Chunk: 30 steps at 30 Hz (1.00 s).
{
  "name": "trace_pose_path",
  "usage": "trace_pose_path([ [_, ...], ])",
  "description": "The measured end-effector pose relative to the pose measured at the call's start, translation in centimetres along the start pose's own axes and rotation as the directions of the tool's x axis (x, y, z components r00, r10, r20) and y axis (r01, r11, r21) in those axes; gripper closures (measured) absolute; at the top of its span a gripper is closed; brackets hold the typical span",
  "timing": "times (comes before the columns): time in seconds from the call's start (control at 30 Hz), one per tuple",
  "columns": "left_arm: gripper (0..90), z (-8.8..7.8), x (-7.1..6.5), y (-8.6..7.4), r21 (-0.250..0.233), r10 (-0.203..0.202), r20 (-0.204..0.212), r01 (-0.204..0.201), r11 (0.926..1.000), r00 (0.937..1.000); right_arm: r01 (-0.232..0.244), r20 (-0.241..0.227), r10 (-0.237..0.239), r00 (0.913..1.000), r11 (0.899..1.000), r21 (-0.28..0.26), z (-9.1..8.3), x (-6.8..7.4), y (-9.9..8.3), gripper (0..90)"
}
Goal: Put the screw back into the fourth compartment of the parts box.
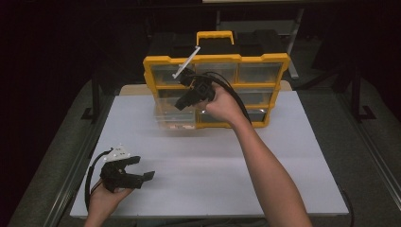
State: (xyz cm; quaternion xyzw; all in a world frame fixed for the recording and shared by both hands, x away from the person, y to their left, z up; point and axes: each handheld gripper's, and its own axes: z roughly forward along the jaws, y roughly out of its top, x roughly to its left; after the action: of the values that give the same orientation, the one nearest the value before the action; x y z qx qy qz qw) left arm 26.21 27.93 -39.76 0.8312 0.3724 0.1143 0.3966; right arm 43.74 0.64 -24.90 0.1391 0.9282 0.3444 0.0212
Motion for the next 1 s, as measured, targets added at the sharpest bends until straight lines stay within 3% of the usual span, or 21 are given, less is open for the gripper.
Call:
trace_pose_path([
  [0.2, 16.5, 0.1, -0.2, 0.1, -0.023, -0.02, 0.001, 0.02, 0.9995, 0.9998, -0.009, 0.023, 0.01, 0.9997, 1.0, -0.025, -2.3, 0.4, -1.2, 75.9],
  [0.43, 16.5, 0.1, -0.3, 0.1, -0.014, -0.005, -0.001, 0.005, 0.9999, 1.0, -0.036, 0.053, 0.038, 0.9979, 0.998, -0.047, -4.5, 0.2, -3.5, 73.3],
  [0.7, 16.5, 0.2, -0.4, 0.1, -0.025, -0.016, -0.003, 0.016, 0.9996, 0.9999, -0.057, 0.077, 0.062, 0.9951, 0.996, -0.064, -5.6, 0.1, -6.0, 69.7],
  [0.77, 16.5, 0.1, -0.4, 0.2, -0.017, -0.001, -0.005, 0.001, 0.9999, 1.0, -0.077, 0.08, 0.082, 0.9934, 0.995, -0.068, -6.0, 0.1, -6.6, 68.9],
  [0.83, 16.5, 0.2, -0.6, 0.2, -0.032, -0.012, -0.006, 0.011, 0.9994, 0.9999, -0.1, 0.081, 0.106, 0.991, 0.992, -0.077, -6.4, 0.2, -7.3, 67.5],
  [1.0, 16.6, 0.2, -0.6, 0.3, -0.02, 0.0, -0.002, 0.0, 0.9998, 1.0, -0.113, 0.094, 0.121, 0.9881, 0.99, -0.088, -7.0, 0.2, -8.6, 62.6],
])
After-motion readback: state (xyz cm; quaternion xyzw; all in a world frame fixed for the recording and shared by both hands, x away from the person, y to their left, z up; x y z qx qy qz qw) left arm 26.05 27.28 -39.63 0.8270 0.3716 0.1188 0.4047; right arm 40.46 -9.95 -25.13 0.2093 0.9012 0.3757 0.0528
